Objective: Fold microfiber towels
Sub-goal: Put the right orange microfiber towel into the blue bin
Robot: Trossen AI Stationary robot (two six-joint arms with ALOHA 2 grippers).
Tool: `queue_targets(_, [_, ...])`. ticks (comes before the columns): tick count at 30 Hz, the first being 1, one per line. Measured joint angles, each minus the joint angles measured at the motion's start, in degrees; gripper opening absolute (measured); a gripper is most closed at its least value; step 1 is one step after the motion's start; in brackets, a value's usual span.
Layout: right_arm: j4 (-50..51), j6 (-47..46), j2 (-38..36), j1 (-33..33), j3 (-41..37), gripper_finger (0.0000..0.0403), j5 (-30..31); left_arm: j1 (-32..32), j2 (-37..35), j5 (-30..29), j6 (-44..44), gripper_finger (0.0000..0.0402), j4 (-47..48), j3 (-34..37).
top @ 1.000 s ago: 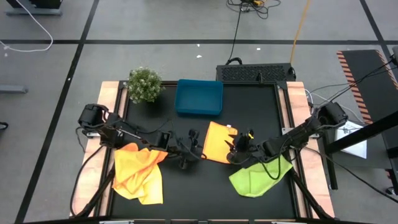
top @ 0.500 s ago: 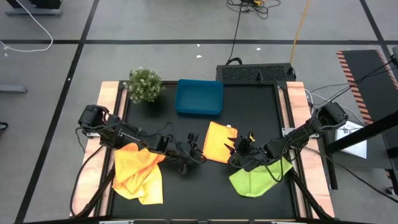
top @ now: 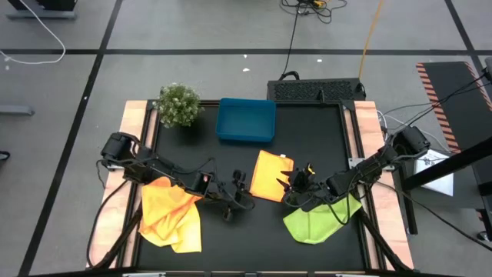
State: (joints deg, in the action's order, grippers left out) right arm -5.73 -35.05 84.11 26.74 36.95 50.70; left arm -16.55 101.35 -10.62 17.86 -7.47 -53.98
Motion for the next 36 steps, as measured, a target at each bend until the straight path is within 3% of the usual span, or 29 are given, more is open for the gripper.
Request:
queue_targets(9, [-0.09, 1.89, -0.01, -0.26, 0.00, 0.0141, 0.04, -3.28, 4.40, -3.58, 6.96, 0.0157, -5.05, 0.03])
queue_targets(14, [-1.71, 1.71, -0.04, -0.42, -0.76, 0.0141, 0.00, -4.09, 6.35, -9.16, 9.43, 0.0157, -8.20, 0.08])
queue_targets(24, [-18.79, 2.78, -0.01, -0.42, -9.44, 0.0141, -0.04, -3.79, 8.05, -8.80, 9.43, 0.0159, -9.15, 0.02])
queue_targets(30, [-30.10, 6.71, -0.01, -0.42, -13.15, 0.0141, -1.93, -3.53, 9.59, -11.52, 9.45, 0.0198, -11.60, 0.05])
queue_targets(36, [-33.40, 7.04, -0.01, -0.21, -14.03, 0.0141, -3.02, -2.97, 12.58, -11.88, 9.97, 0.0234, -15.32, -0.39])
